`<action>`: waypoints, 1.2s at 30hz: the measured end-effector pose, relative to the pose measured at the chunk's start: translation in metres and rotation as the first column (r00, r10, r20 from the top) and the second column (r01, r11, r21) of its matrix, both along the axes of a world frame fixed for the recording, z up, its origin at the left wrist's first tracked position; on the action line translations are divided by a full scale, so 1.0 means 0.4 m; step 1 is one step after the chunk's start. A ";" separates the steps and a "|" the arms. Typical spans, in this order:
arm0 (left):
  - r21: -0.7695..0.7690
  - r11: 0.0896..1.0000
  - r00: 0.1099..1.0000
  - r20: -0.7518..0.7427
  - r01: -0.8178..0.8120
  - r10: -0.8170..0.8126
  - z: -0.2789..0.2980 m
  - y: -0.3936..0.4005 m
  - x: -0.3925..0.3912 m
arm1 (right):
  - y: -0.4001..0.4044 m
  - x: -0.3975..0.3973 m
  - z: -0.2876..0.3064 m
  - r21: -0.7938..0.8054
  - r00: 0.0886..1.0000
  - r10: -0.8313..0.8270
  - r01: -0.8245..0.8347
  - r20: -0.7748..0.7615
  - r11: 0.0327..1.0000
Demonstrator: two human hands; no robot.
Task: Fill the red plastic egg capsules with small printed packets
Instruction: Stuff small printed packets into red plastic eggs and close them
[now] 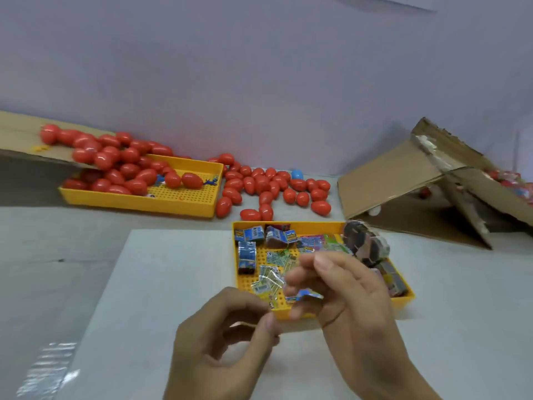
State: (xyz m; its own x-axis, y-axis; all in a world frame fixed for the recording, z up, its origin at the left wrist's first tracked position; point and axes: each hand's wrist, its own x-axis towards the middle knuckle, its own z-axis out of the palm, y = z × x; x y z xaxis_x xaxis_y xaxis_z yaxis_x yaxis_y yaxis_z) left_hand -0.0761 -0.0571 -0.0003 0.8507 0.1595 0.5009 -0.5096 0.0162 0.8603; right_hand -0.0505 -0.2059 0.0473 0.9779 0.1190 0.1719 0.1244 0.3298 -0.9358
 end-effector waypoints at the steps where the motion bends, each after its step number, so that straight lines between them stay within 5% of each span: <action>1: 0.003 1.000 1.000 0.012 -0.016 0.016 0.002 0.000 -0.001 | 0.026 -0.010 -0.018 0.016 1.000 0.021 -0.021 0.006 1.000; 11: 0.013 0.987 0.984 -0.078 -0.161 0.161 0.059 0.096 0.104 | 0.041 -0.004 -0.098 -0.036 1.000 0.008 -0.007 0.023 0.999; 14: 0.187 0.933 0.942 -0.076 -0.308 0.327 0.097 0.157 0.240 | 0.045 -0.001 -0.106 -0.045 0.998 0.007 -0.004 0.064 0.999; 18: 0.597 0.704 0.852 -0.063 -0.384 0.519 0.135 0.252 0.457 | 0.048 0.002 -0.107 -0.062 0.997 -0.013 0.018 0.075 0.998; 22: 0.924 0.354 0.861 -0.060 -0.143 0.505 0.127 0.302 0.601 | 0.047 0.005 -0.102 -0.068 0.998 0.007 -0.003 0.065 0.998; 24: 0.980 0.194 0.873 -0.065 -0.034 0.484 0.111 0.300 0.633 | 0.043 0.005 -0.100 -0.060 0.999 0.022 -0.020 0.034 0.998; 28: 0.983 0.097 0.882 0.093 -0.154 0.462 0.099 0.293 0.639 | 0.038 0.005 -0.094 -0.064 0.999 0.048 -0.047 0.001 0.997; 31: 0.942 0.190 0.896 0.180 -0.276 0.406 0.116 0.291 0.611 | 0.035 0.006 -0.093 -0.078 0.998 0.059 -0.058 0.007 0.995; 36: 0.753 0.603 0.947 0.080 -0.263 0.312 0.173 0.251 0.489 | 0.035 0.008 -0.088 -0.074 0.998 0.066 -0.065 0.008 0.995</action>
